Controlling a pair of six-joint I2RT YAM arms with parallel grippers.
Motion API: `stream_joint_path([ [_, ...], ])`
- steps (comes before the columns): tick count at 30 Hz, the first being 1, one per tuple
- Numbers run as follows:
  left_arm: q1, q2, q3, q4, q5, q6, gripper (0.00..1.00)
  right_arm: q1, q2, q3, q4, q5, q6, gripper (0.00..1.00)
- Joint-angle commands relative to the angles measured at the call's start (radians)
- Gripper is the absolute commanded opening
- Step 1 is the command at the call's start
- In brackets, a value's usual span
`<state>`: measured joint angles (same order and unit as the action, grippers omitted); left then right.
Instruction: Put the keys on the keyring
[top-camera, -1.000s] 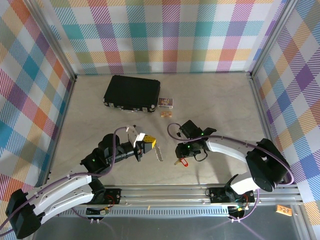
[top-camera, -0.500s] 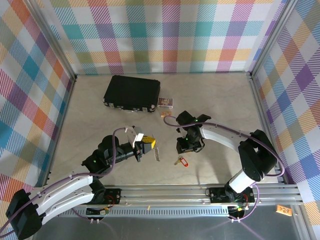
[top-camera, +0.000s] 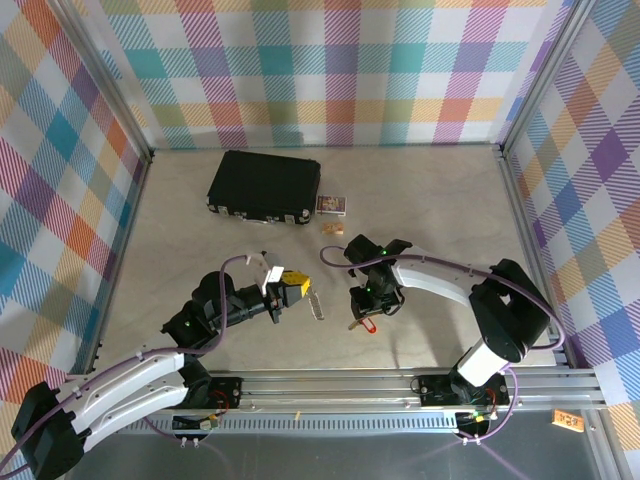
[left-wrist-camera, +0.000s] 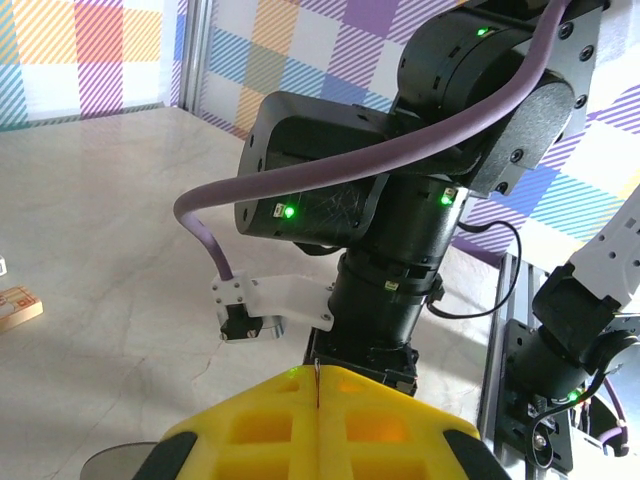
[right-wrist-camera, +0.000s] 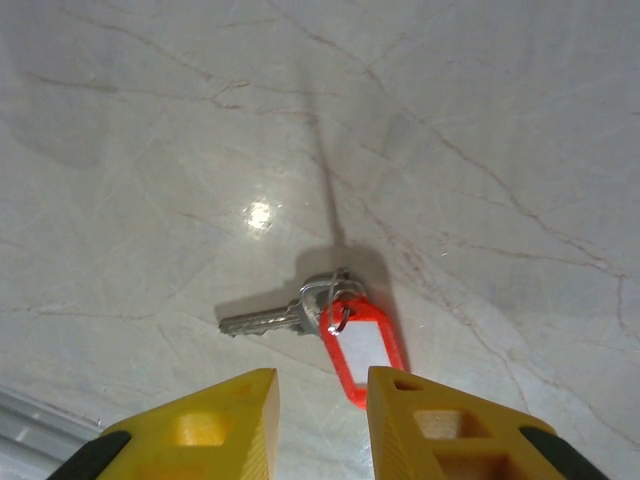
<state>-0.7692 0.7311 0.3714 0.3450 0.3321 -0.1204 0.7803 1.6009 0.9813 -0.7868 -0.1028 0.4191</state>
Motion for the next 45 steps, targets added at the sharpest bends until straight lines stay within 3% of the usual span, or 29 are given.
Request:
stream_joint_path([
  [1, 0.011, -0.013, -0.008, 0.061, 0.020, -0.014, 0.00, 0.001, 0.030, -0.004, 0.017, 0.034, 0.021, 0.28],
  [19, 0.019, -0.015, -0.014, 0.071, 0.027, -0.019, 0.00, 0.004, 0.079, 0.020, 0.041, 0.015, -0.010, 0.17],
  [29, 0.021, -0.019, -0.032, 0.089, 0.021, -0.027, 0.00, 0.010, 0.098, 0.048, 0.001, 0.035, -0.035, 0.03],
  [40, 0.024, -0.063, -0.081, 0.095, -0.001, -0.010, 0.00, 0.017, 0.226, 0.235, -0.409, 0.079, -0.097, 0.00],
  [45, 0.024, -0.078, -0.109, 0.097, -0.017, 0.008, 0.00, 0.017, 0.295, 0.287, -0.492, 0.072, -0.151, 0.00],
])
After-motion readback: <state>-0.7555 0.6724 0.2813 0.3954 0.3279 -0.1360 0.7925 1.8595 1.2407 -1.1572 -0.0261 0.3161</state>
